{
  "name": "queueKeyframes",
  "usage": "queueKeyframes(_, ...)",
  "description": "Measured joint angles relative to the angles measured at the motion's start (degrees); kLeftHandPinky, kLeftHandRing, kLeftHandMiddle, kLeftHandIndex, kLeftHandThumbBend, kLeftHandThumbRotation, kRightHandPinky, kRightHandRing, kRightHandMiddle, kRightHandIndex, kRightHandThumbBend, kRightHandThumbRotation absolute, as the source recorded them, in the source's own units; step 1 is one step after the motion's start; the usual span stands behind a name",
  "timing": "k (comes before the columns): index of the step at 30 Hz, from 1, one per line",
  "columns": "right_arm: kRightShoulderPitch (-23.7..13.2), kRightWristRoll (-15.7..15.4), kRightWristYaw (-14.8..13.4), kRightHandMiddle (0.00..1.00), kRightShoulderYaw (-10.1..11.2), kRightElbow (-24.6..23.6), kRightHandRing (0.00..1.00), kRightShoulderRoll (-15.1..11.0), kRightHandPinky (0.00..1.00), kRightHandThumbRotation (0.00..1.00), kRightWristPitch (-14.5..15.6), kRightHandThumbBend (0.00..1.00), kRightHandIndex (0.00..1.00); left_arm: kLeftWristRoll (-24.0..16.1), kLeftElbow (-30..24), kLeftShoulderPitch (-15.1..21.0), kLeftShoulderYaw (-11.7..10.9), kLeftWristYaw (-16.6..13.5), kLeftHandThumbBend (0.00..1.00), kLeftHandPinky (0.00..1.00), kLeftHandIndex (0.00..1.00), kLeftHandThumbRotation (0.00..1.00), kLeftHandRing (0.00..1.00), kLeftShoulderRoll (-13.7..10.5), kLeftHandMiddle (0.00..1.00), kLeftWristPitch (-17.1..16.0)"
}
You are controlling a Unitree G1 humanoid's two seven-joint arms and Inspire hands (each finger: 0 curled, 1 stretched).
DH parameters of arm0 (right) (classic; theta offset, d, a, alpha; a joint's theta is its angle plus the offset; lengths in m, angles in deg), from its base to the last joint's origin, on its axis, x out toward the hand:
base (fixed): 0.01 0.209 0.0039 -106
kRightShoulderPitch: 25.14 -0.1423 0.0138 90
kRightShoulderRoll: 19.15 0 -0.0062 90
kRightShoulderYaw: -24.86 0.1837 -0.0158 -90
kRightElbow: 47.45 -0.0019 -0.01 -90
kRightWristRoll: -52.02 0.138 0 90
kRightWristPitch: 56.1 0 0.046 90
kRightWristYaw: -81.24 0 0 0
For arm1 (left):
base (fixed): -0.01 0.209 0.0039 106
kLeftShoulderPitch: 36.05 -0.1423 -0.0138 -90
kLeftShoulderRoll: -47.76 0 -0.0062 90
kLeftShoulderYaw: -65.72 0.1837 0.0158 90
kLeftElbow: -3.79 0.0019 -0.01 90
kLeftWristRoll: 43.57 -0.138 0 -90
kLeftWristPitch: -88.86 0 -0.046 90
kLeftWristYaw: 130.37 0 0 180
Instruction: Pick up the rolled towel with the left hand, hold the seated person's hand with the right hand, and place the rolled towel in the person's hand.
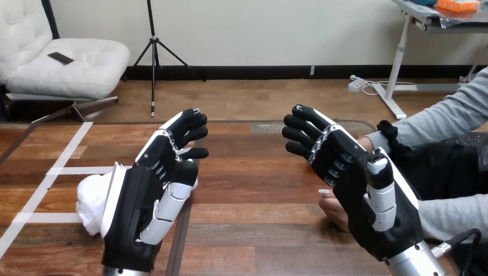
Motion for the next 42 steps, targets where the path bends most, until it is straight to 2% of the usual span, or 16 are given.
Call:
queueKeyframes(31,0.00,0.00,-0.01,0.90,0.00,0.00,0.90,0.04,0.89,1.00,0.01,0.88,0.89,-0.17,0.00,0.00,-0.05,-0.11,0.71,0.69,0.81,0.83,0.81,-0.06,0.82,0.00)
queueKeyframes(38,0.00,0.00,0.00,0.89,0.00,0.00,0.90,0.03,0.89,1.00,0.09,0.88,0.89,-3.38,0.02,0.21,-0.64,-1.46,0.76,0.70,0.82,0.83,0.82,-0.22,0.84,0.02)
queueKeyframes(42,0.00,0.00,0.01,0.89,0.00,0.00,0.90,0.03,0.89,1.00,0.09,0.88,0.89,-6.10,0.02,0.84,-1.44,-2.26,0.83,0.73,0.83,0.79,0.83,-0.55,0.85,0.71)
